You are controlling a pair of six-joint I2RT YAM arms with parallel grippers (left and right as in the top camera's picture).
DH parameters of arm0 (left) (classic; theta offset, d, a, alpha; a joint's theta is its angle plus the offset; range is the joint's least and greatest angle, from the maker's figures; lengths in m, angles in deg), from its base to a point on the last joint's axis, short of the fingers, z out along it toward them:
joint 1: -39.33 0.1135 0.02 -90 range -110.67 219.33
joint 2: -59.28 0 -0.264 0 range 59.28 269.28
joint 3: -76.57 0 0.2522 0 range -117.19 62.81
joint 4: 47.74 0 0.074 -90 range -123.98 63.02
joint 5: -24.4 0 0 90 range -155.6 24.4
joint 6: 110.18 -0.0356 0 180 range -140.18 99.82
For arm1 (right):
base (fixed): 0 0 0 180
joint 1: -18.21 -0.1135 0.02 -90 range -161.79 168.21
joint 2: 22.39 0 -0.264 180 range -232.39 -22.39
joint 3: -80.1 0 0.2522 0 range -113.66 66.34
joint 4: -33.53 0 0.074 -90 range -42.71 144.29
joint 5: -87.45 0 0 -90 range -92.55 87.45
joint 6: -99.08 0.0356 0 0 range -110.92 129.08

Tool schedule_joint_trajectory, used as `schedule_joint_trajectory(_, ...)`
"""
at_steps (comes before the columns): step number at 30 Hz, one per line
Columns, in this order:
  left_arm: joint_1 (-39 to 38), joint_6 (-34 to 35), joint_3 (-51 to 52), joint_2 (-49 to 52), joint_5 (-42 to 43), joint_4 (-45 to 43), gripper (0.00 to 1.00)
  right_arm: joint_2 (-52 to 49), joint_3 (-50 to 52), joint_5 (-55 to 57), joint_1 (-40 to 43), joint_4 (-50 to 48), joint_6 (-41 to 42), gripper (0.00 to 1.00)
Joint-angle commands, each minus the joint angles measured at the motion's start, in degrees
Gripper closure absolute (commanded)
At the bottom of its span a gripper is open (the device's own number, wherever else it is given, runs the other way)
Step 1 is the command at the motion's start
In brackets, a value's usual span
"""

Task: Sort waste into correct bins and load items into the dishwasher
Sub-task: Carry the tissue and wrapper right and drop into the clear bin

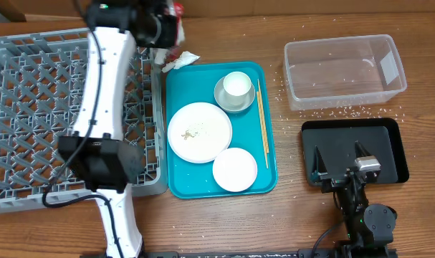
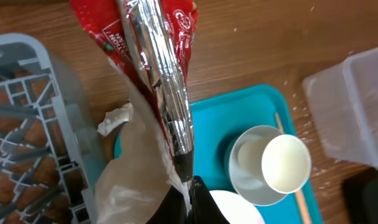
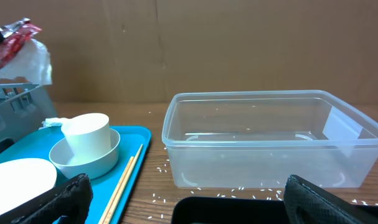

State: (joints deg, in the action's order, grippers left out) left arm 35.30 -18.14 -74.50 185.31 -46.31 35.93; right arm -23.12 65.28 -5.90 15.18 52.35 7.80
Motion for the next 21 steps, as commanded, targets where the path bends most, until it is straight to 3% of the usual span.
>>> schedule_joint_trajectory(1, 3.69, 2.38, -1.29, -0.61, 14.16, -0.9, 0.96, 0.57, 0.59, 0.72, 0.26, -0.42, -0.07, 0.0)
schedule_joint_trajectory(9, 2.12, 2.23, -1.27, -0.59, 41.42, -15.52, 0.96, 0.57, 0.59, 0.72, 0.26, -0.42, -0.07, 0.0)
schedule_joint_trajectory(11, -0.63, 2.23, -1.27, -0.59, 42.86, -19.21, 0.96, 0.57, 0.59, 0.72, 0.26, -0.39, -0.07, 0.0)
schedule_joint_trajectory(15, -7.58, 2.25, -1.22, -0.57, 36.02, -23.1, 0.96, 0.57, 0.59, 0.72, 0.26, -0.42, -0.07, 0.0)
schedule_joint_trajectory(21, -20.37, 2.23, -1.09, 0.72, 15.47, -29.03, 0.96, 0.57, 0.59, 0.72, 0.26, -0.42, -0.07, 0.0)
